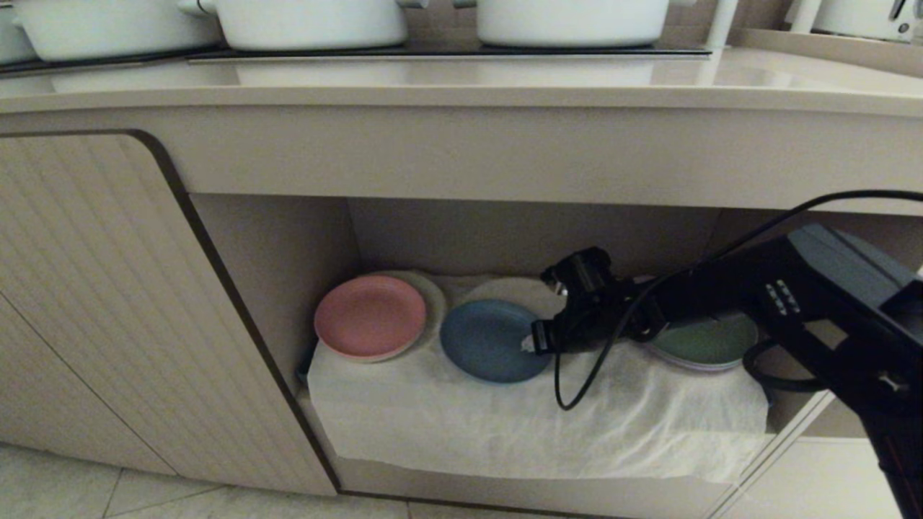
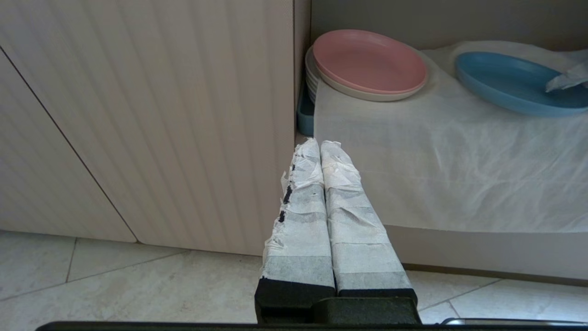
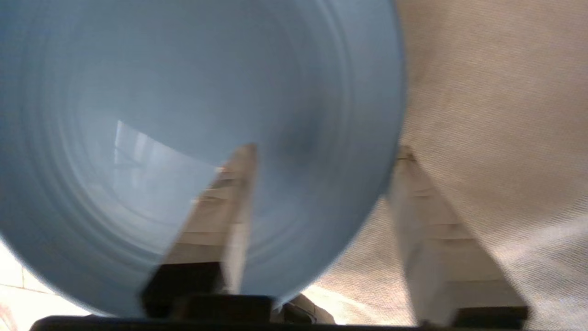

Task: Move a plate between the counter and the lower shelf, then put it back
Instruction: Pick up the plate in the cupboard

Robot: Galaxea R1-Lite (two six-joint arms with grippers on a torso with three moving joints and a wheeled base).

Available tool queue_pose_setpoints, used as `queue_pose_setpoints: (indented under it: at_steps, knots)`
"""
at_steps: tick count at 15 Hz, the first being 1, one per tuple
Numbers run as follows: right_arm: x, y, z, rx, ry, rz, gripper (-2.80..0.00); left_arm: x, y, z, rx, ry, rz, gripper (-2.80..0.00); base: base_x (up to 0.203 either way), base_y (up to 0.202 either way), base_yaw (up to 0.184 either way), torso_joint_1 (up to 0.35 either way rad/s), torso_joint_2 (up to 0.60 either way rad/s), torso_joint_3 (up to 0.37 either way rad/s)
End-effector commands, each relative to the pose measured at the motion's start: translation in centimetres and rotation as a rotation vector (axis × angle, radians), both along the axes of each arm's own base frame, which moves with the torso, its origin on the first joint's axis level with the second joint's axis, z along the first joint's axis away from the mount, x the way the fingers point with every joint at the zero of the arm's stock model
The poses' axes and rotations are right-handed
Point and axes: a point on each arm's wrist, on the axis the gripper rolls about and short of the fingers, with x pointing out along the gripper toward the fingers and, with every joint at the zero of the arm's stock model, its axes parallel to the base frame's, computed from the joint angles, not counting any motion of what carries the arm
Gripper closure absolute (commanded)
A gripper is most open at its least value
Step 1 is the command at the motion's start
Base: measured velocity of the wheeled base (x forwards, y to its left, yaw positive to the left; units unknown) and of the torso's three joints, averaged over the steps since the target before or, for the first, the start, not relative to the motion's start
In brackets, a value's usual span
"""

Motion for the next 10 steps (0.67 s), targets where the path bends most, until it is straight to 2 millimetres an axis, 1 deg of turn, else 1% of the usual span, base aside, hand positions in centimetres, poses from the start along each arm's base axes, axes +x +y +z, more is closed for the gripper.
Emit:
queue_pose_setpoints:
  at_steps: [1,10]
  knots:
    - [0.01,0.03,0.00,0.002,-0.001,0.000,0.00,0.00,0.00,0.00,-0.001,0.000,0.000,0.00,0.000,0.000,0.000,0.000,0.00,0.000]
    - [0.03,-0.21,0.03,-0.005,-0.003,-0.011,0.00,0.00,0.00,0.00,-0.001,0.000,0.000,0.00,0.000,0.000,0.000,0.000,0.00,0.000]
